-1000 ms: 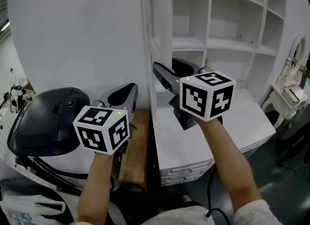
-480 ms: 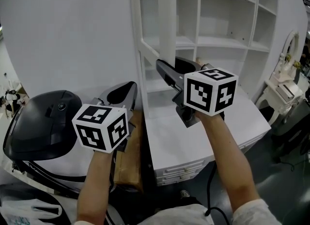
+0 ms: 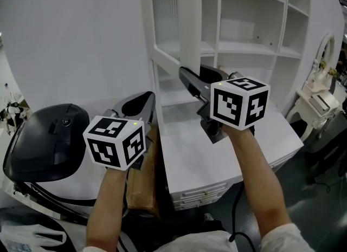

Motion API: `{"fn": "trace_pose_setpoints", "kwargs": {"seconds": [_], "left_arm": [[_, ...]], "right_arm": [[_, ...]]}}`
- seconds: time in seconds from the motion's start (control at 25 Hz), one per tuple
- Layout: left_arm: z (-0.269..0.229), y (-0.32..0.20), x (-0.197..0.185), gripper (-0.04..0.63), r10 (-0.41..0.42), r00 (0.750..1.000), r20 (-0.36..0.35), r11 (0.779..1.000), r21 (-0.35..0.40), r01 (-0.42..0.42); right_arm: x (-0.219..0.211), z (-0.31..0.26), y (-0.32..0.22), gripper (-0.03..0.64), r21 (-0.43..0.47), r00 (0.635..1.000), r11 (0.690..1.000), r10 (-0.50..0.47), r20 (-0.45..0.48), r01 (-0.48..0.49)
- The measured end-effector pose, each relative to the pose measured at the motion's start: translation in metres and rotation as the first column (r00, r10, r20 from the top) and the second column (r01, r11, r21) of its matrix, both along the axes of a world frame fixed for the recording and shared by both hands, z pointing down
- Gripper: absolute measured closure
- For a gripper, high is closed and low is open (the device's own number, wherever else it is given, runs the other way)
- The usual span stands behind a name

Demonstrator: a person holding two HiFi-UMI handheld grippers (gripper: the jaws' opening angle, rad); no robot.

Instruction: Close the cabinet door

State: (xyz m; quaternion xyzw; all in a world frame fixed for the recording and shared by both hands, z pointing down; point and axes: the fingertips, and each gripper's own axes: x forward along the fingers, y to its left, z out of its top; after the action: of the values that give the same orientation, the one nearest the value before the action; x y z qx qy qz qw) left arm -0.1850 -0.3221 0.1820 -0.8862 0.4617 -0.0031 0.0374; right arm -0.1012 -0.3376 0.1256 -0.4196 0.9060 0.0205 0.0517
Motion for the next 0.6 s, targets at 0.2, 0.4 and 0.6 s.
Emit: {"fn": "trace_pose_setpoints", "kwargs": {"seconds": [0.2,0.4,0.6], "left_arm": [[0.0,-0.005,0.006,0.597,0.012,1.0,0.003,1.0,0.005,-0.012],[0.002,-0.019,0.02,0.597,0.03,1.0,0.003,1.0,0.007,-0.03],[0.008,-0.029,0.023,0.597,0.037,0.999,0.0,0.999,0.01,-0.037]], "right_arm": [[0.002,0.003,-0.002,0.518,0.003,1.0,1.0,-0.003,-0.007,0.003],[0.007,0.005,-0.012,0.523,0.001,1.0,1.0,-0.021,-0.017,0.021],[0.01,0.011,-0.02,0.532,0.006,1.0,1.0,-0.018,-0.019,0.019]]}}
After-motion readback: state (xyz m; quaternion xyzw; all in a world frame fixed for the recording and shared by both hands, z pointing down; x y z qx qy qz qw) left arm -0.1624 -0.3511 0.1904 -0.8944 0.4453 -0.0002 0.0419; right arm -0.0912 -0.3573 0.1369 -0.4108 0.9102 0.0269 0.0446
